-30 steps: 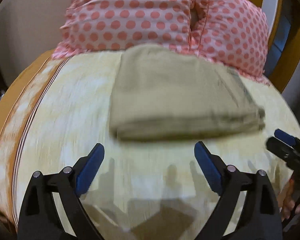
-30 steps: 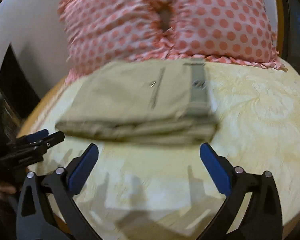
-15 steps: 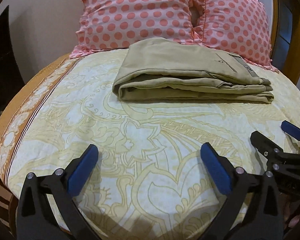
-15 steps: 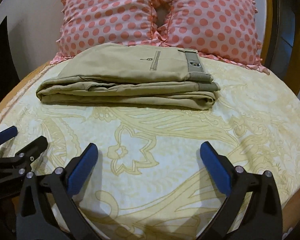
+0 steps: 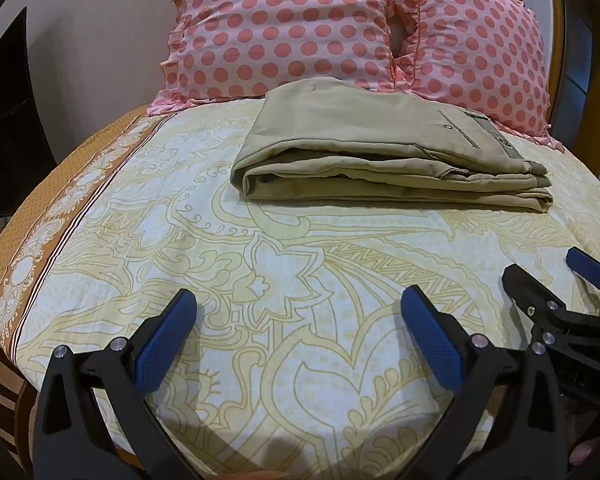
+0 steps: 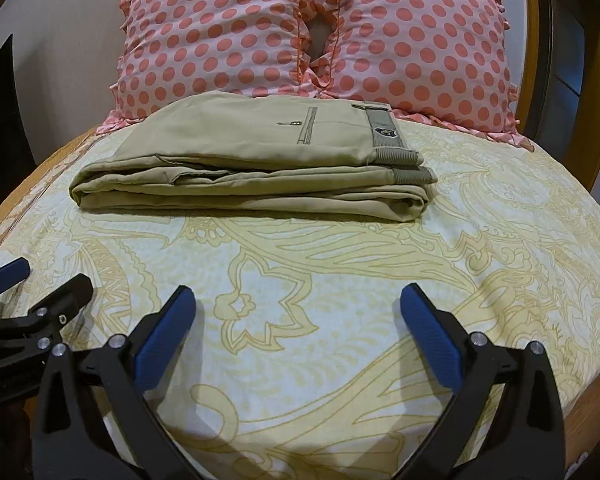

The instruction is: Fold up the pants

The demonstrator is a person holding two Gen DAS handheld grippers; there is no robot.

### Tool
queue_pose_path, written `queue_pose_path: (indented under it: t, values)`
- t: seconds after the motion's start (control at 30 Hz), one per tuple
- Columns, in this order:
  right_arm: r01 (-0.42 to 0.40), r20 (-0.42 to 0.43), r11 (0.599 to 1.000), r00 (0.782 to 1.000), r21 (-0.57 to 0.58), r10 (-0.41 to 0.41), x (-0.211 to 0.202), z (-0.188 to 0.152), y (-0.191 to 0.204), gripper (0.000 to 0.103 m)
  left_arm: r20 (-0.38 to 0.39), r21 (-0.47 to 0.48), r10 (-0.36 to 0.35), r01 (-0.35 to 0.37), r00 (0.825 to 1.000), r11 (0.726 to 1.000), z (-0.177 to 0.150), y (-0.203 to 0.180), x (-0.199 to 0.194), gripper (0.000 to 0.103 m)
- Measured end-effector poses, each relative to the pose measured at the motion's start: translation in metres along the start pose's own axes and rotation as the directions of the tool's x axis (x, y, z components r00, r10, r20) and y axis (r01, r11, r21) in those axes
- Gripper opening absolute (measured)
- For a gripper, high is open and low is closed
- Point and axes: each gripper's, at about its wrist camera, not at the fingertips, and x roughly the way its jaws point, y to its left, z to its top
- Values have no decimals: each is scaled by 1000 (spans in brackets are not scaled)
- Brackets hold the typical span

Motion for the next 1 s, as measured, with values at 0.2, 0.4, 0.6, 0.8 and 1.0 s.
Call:
queue_pose_path:
  t: [0.2,0.4,0.6,0.8,1.0]
  values:
    - [3,8,1000,1000,1,-3,-1,0,0,101,8,-2,1,-1,1000,1000,0,0,0,102]
    - [3,10,1000,1000,1,-3,-1,-1,-1,101,9,-1,0,0,1000,1000,0,1,0,102]
    - [2,12,1000,1000,1,-2,-2,0,-2,101,9,-1,1,-1,1000,1000,-1,0,0,102]
    - [6,19,1000,1000,5,-6,-2,0,-3,101,13,-3,2,-2,1000,1000,0,1,0,102]
    - [9,23,1000,1000,9,-9,-2,1,-3,101,18,-5,2,-2,1000,1000,1,1,0,102]
